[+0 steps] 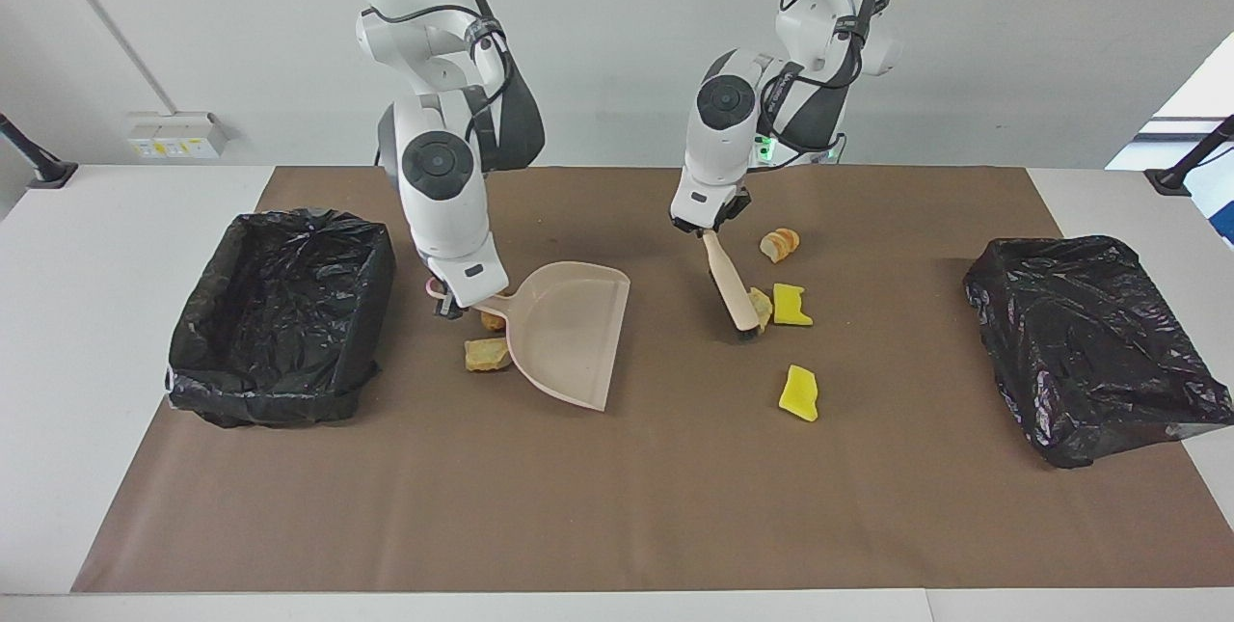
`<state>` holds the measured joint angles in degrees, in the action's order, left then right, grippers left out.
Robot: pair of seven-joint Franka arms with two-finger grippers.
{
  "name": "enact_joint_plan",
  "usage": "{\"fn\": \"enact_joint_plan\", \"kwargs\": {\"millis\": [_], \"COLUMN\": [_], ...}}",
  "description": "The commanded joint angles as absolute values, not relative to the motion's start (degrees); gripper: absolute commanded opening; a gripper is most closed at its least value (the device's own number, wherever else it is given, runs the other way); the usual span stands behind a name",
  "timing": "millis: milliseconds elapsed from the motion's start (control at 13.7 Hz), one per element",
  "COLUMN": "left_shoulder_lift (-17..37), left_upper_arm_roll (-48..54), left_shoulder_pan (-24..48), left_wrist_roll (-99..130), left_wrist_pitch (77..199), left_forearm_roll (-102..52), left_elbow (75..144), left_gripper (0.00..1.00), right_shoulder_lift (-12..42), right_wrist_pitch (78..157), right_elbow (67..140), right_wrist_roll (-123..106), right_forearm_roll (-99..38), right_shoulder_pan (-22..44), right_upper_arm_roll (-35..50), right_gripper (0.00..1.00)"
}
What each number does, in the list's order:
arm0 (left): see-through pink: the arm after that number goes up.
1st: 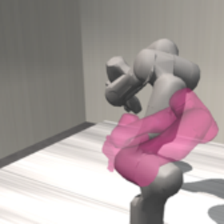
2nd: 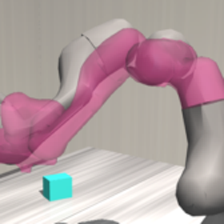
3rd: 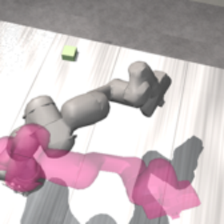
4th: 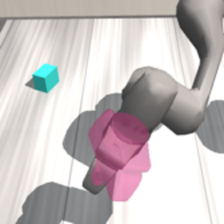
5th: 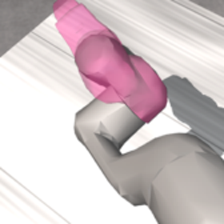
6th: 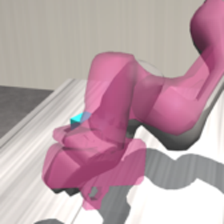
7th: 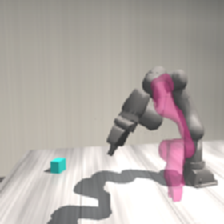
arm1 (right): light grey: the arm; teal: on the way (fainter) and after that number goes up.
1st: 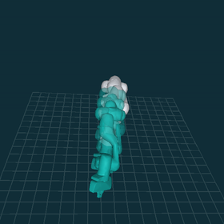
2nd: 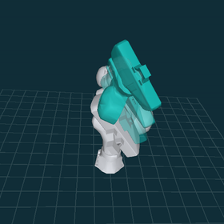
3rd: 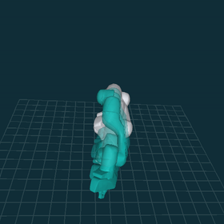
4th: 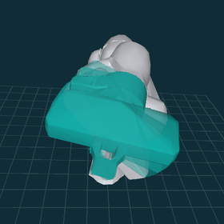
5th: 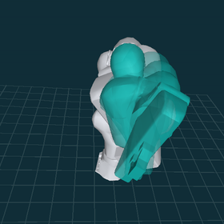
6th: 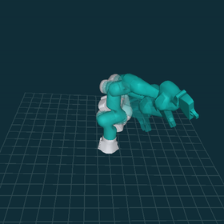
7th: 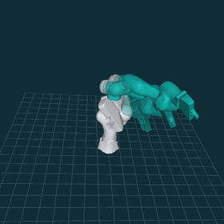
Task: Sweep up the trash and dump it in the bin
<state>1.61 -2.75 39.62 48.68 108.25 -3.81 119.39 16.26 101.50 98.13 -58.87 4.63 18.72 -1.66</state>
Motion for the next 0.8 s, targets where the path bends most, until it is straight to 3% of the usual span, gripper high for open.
{"fn": "enact_joint_plan", "kwargs": {"millis": [0, 292, 730], "left_shoulder_lift": [-3.2, -9.3, -15.1], "left_upper_arm_roll": [-2.2, -2.2, -2.2], "left_shoulder_pan": [38.6, 36.7, 32.5], "left_wrist_roll": [49.6, 51.6, 52.7], "left_wrist_pitch": [102.7, 97.4, 96.2], "left_forearm_roll": [-2.9, -2.8, -2.6], "left_elbow": [120.7, 125.6, 134.3], "left_gripper": [0.0, 0.0, 0.0], "right_shoulder_lift": [11.5, 8.6, 10.8], "right_wrist_pitch": [104.2, 113.1, 116.4], "right_elbow": [105.2, 113.0, 113.1], "right_wrist_roll": [-57.0, -56.9, -52.4], "right_forearm_roll": [4.7, 4.4, 4.7], "right_shoulder_pan": [20.6, 22.6, 29.6], "right_upper_arm_roll": [-1.3, -1.3, -1.2], "right_gripper": [0.0, 0.0, 0.0]}}
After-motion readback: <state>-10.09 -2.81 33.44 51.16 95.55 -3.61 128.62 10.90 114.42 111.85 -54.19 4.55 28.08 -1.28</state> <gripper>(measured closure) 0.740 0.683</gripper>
